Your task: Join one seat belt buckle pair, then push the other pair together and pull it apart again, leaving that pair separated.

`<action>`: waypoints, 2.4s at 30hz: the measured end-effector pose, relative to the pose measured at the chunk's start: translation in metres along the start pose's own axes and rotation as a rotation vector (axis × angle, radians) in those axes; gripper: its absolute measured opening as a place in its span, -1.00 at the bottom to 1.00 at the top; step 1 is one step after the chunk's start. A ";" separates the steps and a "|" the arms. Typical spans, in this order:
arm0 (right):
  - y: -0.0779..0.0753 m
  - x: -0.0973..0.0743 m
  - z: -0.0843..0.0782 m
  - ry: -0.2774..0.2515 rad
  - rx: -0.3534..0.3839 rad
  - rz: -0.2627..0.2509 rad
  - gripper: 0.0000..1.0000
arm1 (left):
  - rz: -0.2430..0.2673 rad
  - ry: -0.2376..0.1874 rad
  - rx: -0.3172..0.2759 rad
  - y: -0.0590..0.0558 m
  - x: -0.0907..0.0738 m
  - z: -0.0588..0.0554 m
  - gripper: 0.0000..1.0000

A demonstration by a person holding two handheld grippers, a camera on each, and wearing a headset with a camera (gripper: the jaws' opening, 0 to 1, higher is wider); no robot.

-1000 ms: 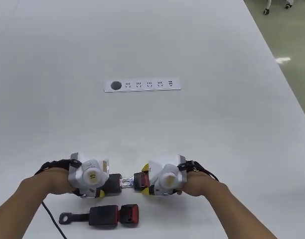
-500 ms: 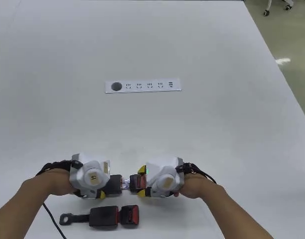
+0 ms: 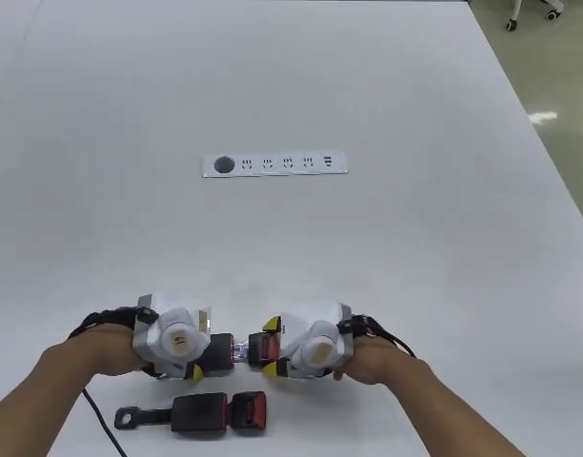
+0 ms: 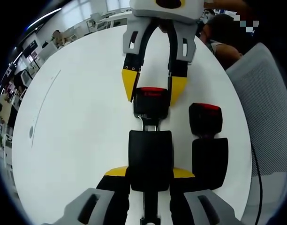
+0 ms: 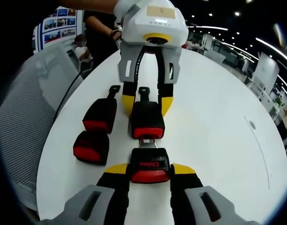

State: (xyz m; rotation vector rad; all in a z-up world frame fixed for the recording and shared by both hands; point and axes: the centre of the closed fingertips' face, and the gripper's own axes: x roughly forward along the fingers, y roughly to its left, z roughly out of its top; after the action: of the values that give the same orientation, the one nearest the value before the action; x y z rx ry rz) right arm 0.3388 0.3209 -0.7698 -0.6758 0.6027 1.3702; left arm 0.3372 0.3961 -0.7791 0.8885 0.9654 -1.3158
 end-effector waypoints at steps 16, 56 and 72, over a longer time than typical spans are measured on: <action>0.000 0.014 0.009 -0.003 0.026 0.003 -0.44 | 0.004 0.009 -0.006 0.001 0.002 0.000 -0.35; 0.002 0.006 -0.002 0.045 -0.013 0.019 -0.41 | -0.002 0.007 0.010 -0.001 0.000 0.004 -0.32; 0.002 -0.003 -0.008 0.067 -0.020 0.031 -0.40 | 0.000 -0.008 0.001 -0.001 0.000 0.004 -0.31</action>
State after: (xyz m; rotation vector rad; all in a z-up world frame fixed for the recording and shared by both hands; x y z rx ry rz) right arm 0.3369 0.3131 -0.7733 -0.7340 0.6560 1.3887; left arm 0.3364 0.3926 -0.7782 0.8839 0.9586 -1.3186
